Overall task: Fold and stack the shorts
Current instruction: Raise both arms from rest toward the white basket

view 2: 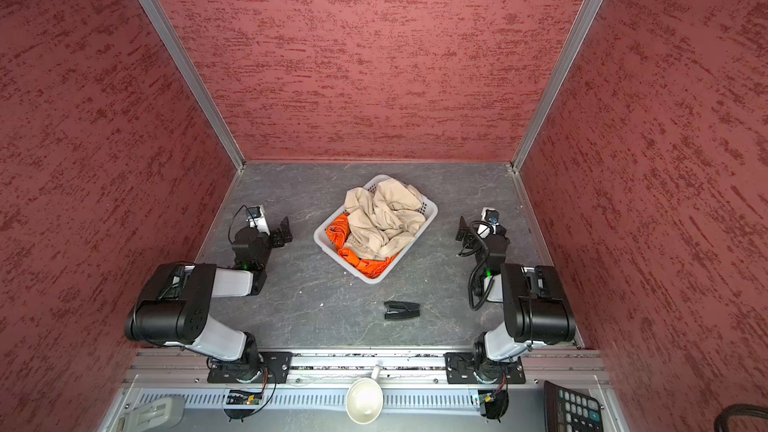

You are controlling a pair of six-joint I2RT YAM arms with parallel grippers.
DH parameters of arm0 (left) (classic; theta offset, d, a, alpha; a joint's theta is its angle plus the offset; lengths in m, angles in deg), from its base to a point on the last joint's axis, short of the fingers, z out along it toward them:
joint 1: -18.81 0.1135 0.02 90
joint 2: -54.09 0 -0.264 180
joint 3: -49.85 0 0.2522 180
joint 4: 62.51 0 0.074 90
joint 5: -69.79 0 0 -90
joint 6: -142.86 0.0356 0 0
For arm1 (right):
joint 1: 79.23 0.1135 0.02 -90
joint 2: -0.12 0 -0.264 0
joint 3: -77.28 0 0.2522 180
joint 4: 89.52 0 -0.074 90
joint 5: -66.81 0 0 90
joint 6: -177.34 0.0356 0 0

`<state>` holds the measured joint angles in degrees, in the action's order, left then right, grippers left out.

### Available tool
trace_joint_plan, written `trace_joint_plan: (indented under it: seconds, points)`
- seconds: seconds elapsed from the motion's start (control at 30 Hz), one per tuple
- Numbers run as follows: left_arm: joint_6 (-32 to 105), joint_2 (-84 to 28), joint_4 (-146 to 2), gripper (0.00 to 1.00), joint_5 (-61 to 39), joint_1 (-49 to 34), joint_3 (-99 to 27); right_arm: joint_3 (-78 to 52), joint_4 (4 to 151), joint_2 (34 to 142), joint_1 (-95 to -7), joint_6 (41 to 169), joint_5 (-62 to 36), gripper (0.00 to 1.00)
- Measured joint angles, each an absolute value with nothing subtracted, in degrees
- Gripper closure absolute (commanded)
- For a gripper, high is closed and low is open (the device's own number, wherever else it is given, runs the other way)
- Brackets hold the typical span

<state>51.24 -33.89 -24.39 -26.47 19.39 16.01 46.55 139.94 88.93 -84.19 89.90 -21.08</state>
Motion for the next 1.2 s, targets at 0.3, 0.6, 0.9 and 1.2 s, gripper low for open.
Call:
trace_joint_plan:
  seconds: [0.3,0.6,0.9,1.2]
  points:
    - [51.24,-33.89,-24.39,0.01,-26.47,19.39,16.01,46.55,139.94,88.93,-84.19,89.88,-21.08,0.01]
    - [51.24,-33.89,-24.39,0.01,-26.04,19.50,16.01,46.55,139.94,88.93,-84.19,89.88,-21.08,0.01]
    - [51.21,-33.89,-24.39,0.01,-25.12,19.83,15.92,46.55,139.94,88.93,-84.19,89.90,-21.08,0.01]
    - [51.17,-33.13,-26.36,0.01,-25.25,19.83,15.42,47.27,139.96,88.08,-84.19,89.97,-21.54,0.01]
